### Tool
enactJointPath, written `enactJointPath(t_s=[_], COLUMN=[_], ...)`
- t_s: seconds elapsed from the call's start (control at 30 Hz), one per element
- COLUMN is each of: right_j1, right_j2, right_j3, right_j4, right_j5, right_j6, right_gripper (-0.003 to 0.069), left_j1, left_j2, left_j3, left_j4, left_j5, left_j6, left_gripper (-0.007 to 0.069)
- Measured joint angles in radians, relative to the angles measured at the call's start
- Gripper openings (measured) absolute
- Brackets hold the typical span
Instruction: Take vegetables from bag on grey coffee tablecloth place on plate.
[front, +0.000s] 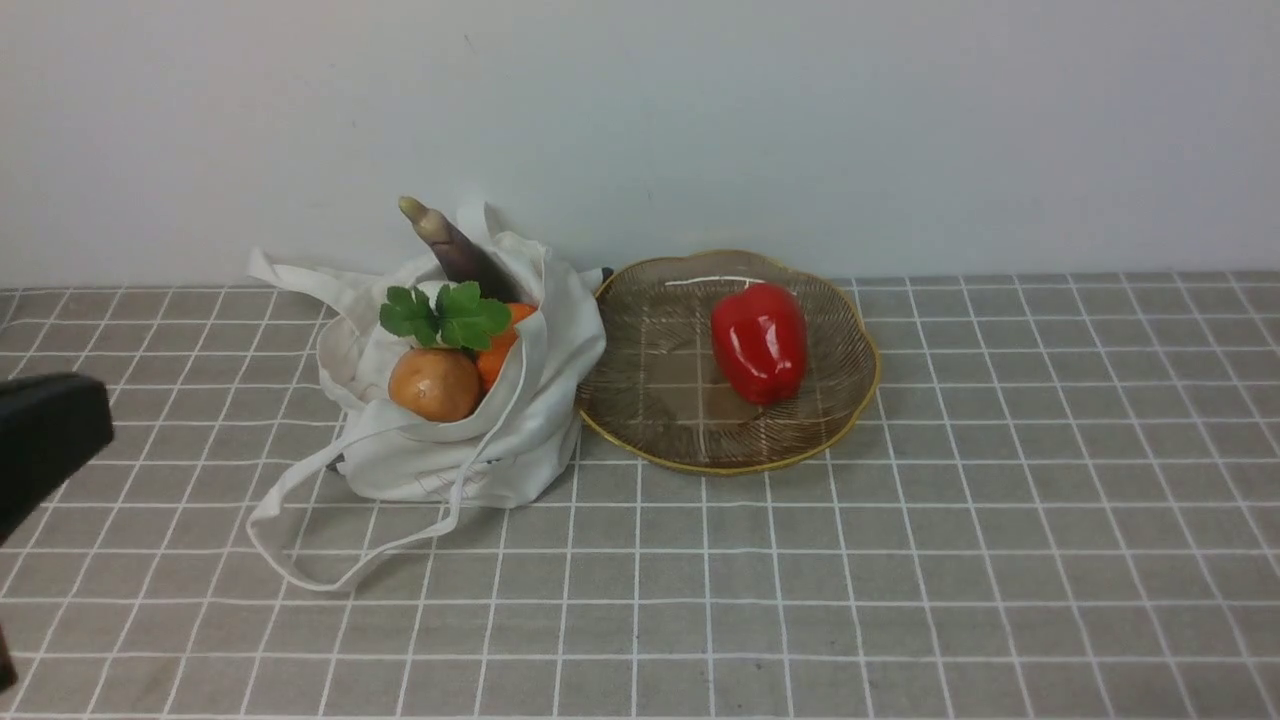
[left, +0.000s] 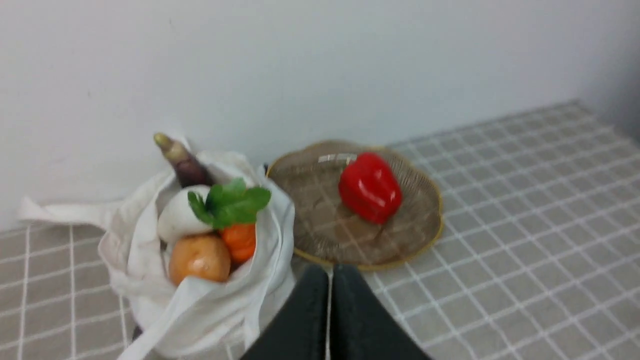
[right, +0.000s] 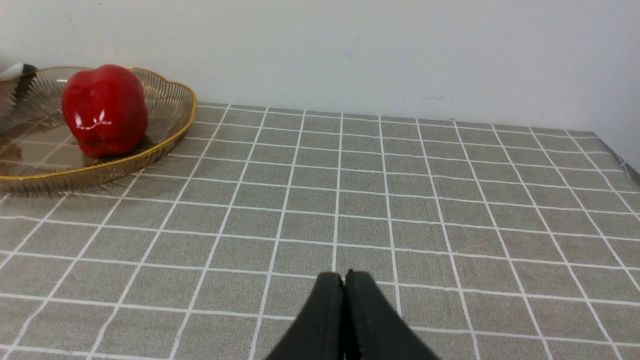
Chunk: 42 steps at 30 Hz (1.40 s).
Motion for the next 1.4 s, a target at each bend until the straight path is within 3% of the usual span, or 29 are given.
enactJointPath(t_s=[0.1,0.23,0.8,1.2,1.4], right_j1=[0.000,0.000,0.000,0.000,0.000], right_j2=[0.000,0.000,0.000,0.000,0.000], right_j3=[0.000,0.000,0.000,0.000,0.000], right_j4=[0.000,0.000,0.000,0.000,0.000], right_j5=[0.000,0.000,0.000,0.000,0.000], right_j6=[0.001,0.001,0.001,0.003,0.003], right_gripper=[-0.0015,-0.0015,-0.0015,-0.0015,-0.0015], left_j1=[0.000,0.000,0.000,0.000,0.061], left_j2=[-0.119,-0.186,-0.202,-0.194,-0.228], left_j3=[0.127,0.183,0.192,0.234,0.415], left_j4=[0.002,0.002,0.002,0.055,0.023], left_j5=[-0.154,-0.205,-0.210,0.008,-0.139], left_j6=[0.000,0.000,-0.002,0.069,0.176], left_gripper=[-0.0005,-0.0005,-0.0005,-0.0005,-0.0005])
